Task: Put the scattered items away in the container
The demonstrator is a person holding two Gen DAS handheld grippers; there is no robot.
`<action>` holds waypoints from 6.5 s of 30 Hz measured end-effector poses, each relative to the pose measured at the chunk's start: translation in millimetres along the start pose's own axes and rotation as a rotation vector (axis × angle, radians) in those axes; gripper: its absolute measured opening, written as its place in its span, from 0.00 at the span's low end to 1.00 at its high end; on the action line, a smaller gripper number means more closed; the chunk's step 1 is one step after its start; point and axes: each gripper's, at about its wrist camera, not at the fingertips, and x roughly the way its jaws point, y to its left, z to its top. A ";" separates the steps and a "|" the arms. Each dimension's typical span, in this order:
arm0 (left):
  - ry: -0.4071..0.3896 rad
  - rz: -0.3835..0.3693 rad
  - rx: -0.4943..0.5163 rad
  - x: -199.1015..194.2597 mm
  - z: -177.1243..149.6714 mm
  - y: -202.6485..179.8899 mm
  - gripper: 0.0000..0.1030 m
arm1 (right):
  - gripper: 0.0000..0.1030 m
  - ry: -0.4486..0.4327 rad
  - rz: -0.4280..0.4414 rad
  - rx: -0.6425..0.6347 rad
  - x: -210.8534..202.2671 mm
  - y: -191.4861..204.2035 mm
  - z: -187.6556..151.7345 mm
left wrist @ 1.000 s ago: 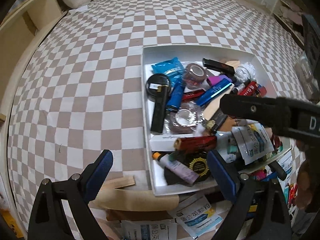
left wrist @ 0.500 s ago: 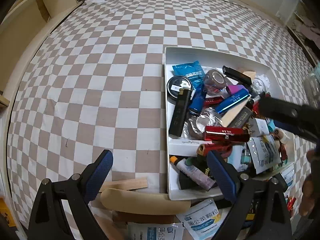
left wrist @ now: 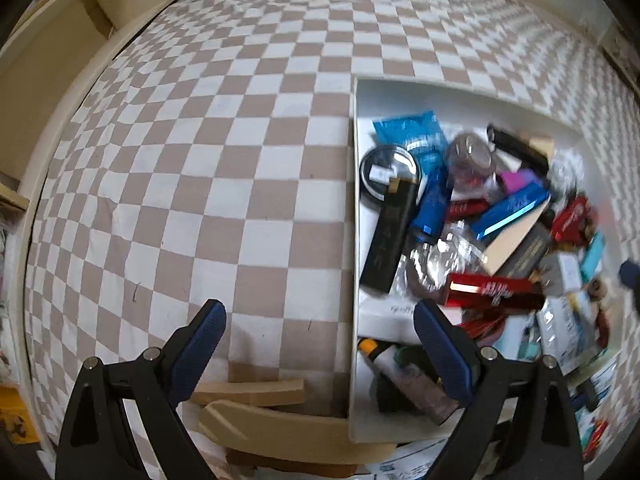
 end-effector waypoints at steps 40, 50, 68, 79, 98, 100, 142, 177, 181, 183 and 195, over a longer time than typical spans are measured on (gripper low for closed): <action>-0.315 -0.213 -0.007 -138.3 -26.2 17.6 0.93 | 1.00 -0.130 -0.077 -0.074 -72.9 9.5 -31.1; -0.409 -0.275 -0.027 -171.1 -36.1 20.0 0.94 | 1.00 -0.233 -0.154 -0.144 -103.6 21.9 -46.0; -0.476 -0.295 0.024 -203.5 -57.8 7.7 1.00 | 1.00 -0.394 -0.248 -0.221 -158.5 25.3 -74.6; -0.542 -0.264 0.081 -229.4 -81.4 0.0 1.00 | 1.00 -0.440 -0.253 -0.272 -187.6 22.6 -104.5; -0.593 -0.293 0.071 -252.1 -124.9 8.1 1.00 | 1.00 -0.520 -0.264 -0.265 -228.4 -5.7 -150.8; -0.593 -0.284 0.073 -250.9 -127.9 9.2 1.00 | 1.00 -0.524 -0.271 -0.270 -229.4 -7.1 -155.3; -0.235 -0.314 0.410 -112.0 -189.8 -73.1 0.88 | 1.00 -0.147 -0.144 -0.075 -112.6 -78.6 -200.9; -0.134 -0.307 0.336 -27.5 -207.9 -171.1 0.88 | 1.00 0.047 -0.019 0.130 -76.7 -112.5 -203.5; -0.139 -0.306 0.333 -27.8 -209.9 -173.1 0.82 | 1.00 0.064 -0.015 0.149 -74.9 -114.9 -204.1; -0.142 -0.308 0.335 -28.4 -211.3 -174.1 0.79 | 1.00 0.070 -0.016 0.154 -74.2 -114.6 -204.2; -0.102 -0.375 0.313 -33.7 -214.5 -147.4 0.79 | 1.00 0.115 -0.022 0.137 -57.4 -92.0 -202.4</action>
